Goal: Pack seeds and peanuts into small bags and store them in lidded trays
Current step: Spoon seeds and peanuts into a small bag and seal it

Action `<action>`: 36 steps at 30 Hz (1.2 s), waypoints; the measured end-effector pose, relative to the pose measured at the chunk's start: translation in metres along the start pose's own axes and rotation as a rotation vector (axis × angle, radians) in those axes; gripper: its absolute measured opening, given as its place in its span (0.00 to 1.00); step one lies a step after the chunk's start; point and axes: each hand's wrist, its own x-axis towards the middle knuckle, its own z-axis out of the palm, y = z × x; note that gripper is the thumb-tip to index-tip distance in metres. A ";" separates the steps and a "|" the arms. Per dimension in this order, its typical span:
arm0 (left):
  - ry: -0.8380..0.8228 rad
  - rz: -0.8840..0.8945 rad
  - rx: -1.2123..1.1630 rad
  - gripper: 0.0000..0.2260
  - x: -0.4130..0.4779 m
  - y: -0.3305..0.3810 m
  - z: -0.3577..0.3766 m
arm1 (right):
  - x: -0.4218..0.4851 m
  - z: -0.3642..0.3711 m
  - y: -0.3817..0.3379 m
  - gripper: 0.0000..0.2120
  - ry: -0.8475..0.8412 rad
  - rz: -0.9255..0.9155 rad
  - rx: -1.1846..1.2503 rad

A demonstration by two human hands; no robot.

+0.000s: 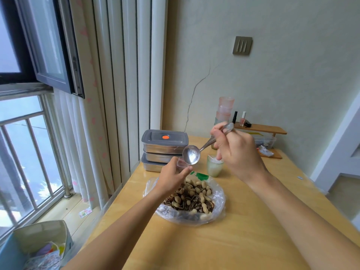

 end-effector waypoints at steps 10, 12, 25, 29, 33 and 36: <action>0.122 0.005 -0.029 0.13 -0.014 -0.014 -0.033 | -0.025 -0.021 0.022 0.20 -0.028 0.661 0.213; 0.131 -0.009 0.008 0.13 -0.019 -0.018 -0.037 | -0.031 -0.022 0.024 0.22 -0.021 0.757 0.271; 0.121 -0.037 0.017 0.14 -0.031 -0.024 -0.039 | -0.060 0.025 0.026 0.21 0.095 1.201 0.595; 0.102 -0.041 0.000 0.13 -0.029 -0.025 -0.037 | -0.059 0.028 0.032 0.21 0.165 1.231 0.596; 0.097 -0.029 0.006 0.13 -0.029 -0.026 -0.034 | -0.057 0.030 0.029 0.18 0.142 1.186 0.532; 0.095 -0.026 0.006 0.13 -0.028 -0.028 -0.031 | -0.054 0.033 0.026 0.19 0.127 1.137 0.496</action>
